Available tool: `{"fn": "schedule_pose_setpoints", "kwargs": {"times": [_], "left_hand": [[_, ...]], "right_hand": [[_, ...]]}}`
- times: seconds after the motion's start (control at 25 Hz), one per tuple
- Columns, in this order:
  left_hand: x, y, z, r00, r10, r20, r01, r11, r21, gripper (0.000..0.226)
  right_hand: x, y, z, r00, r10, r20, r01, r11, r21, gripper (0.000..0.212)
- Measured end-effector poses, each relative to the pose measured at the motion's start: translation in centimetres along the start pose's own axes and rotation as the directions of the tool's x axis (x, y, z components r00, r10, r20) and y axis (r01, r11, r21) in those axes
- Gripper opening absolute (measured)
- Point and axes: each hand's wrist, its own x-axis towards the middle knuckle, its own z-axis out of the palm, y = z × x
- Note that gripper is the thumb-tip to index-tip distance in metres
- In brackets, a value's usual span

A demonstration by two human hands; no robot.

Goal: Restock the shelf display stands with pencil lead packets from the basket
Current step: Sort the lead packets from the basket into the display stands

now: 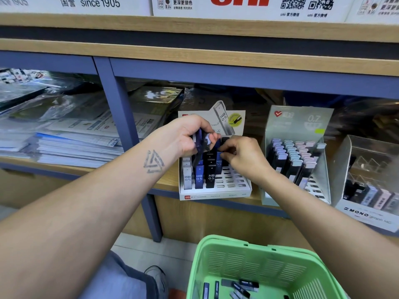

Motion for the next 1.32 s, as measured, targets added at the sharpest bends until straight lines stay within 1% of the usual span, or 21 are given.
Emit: {"fn": "schedule_pose_setpoints", "kwargs": {"times": [0.12, 0.24, 0.36, 0.44, 0.48, 0.52, 0.56, 0.6, 0.64, 0.68, 0.72, 0.76, 0.84, 0.88, 0.96, 1.0, 1.08, 1.12, 1.2, 1.32], "left_hand": [[-0.3, 0.3, -0.2, 1.000, -0.003, 0.004, 0.003, 0.999, -0.033, 0.015], [-0.7, 0.5, -0.3, 1.000, 0.003, 0.005, -0.003, 0.999, -0.041, 0.016], [-0.9, 0.5, -0.4, 1.000, 0.008, 0.010, -0.007, 0.998, -0.058, 0.016], [-1.0, 0.5, -0.3, 1.000, 0.018, 0.018, -0.016, 0.997, -0.077, 0.016], [-1.0, 0.5, -0.3, 0.999, 0.024, 0.021, -0.022, 0.996, -0.088, 0.016], [-0.8, 0.5, -0.3, 0.999, 0.027, 0.025, -0.025, 0.995, -0.098, 0.017], [-0.7, 0.5, -0.2, 0.999, 0.028, 0.031, -0.024, 0.994, -0.110, 0.018], [-0.6, 0.5, -0.2, 0.999, 0.029, 0.037, -0.024, 0.992, -0.122, 0.020], [-0.5, 0.5, -0.2, 0.999, 0.031, 0.038, -0.025, 0.990, -0.138, 0.021], [-0.5, 0.5, -0.1, 0.999, 0.036, 0.034, -0.031, 0.987, -0.157, 0.021], [-0.5, 0.6, 0.1, 0.998, 0.048, 0.029, -0.041, 0.982, -0.184, 0.019], [-0.4, 0.6, 0.2, 0.998, 0.068, 0.014, -0.063, 0.975, -0.214, 0.017], [-0.3, 0.5, 0.6, 0.992, 0.120, -0.034, -0.124, 0.953, -0.277, 0.015], [-0.2, 0.4, 0.9, 0.989, 0.138, -0.054, -0.148, 0.940, -0.308, 0.017], [-0.1, 0.4, 1.2, 0.982, 0.165, -0.087, -0.186, 0.920, -0.346, 0.018], [-0.1, 0.5, 1.1, 0.978, 0.181, -0.100, -0.205, 0.918, -0.340, 0.014], [0.0, 0.8, 0.7, 0.974, 0.197, -0.113, -0.221, 0.934, -0.281, 0.008], [0.0, 0.9, 0.3, 0.978, 0.186, -0.099, -0.204, 0.951, -0.232, 0.011], [-0.1, 0.8, 0.2, 0.986, 0.162, -0.038, -0.165, 0.981, -0.101, 0.018], [-0.9, 0.2, 1.2, 0.983, 0.176, 0.054, -0.180, 0.981, 0.070, 0.014]], "right_hand": [[0.4, 0.0, -0.1, 0.999, 0.028, 0.031, -0.028, 1.000, -0.005, 0.016], [0.2, 0.3, 0.0, 1.000, 0.004, -0.004, -0.004, 1.000, -0.025, 0.018], [-0.2, 0.2, 0.2, 0.999, -0.040, -0.021, 0.037, 0.993, -0.111, 0.022], [-0.5, 0.0, 0.0, 0.998, -0.059, -0.037, 0.052, 0.984, -0.172, 0.029], [-0.6, -0.3, -0.1, 0.997, -0.046, -0.059, 0.039, 0.992, -0.117, 0.034], [-0.8, -1.0, -0.4, 0.998, 0.015, -0.063, -0.012, 0.999, 0.042, 0.040], [-1.0, -1.8, -0.9, 0.996, 0.093, -0.009, -0.086, 0.952, 0.294, 0.043], [-1.2, -2.5, -1.3, 0.987, 0.127, 0.099, -0.160, 0.837, 0.524, 0.045], [-1.4, -3.2, -1.6, 0.973, 0.116, 0.198, -0.220, 0.712, 0.667, 0.048], [-1.5, -3.6, -2.0, 0.963, 0.083, 0.257, -0.247, 0.653, 0.716, 0.053], [-1.6, -3.9, -2.1, 0.955, 0.061, 0.291, -0.262, 0.638, 0.724, 0.060], [-1.6, -4.2, -2.2, 0.952, 0.056, 0.302, -0.264, 0.652, 0.711, 0.068], [-1.5, -4.5, -1.8, 0.957, 0.065, 0.281, -0.251, 0.669, 0.700, 0.080], [-1.5, -4.5, -1.5, 0.965, 0.066, 0.255, -0.233, 0.663, 0.712, 0.082], [-1.5, -4.4, -1.4, 0.977, 0.057, 0.207, -0.191, 0.672, 0.716, 0.074], [-1.5, -4.1, -1.6, 0.979, 0.050, 0.197, -0.176, 0.696, 0.697, 0.064], [-1.8, -3.6, -2.2, 0.979, 0.043, 0.200, -0.169, 0.727, 0.665, 0.043], [-1.9, -3.4, -2.5, 0.977, 0.055, 0.208, -0.183, 0.719, 0.671, 0.039], [-2.3, -3.0, -3.1, 0.974, 0.079, 0.211, -0.205, 0.696, 0.688, 0.037], [-2.8, -2.5, -4.2, 0.976, 0.103, 0.190, -0.208, 0.678, 0.705, 0.039]]}}
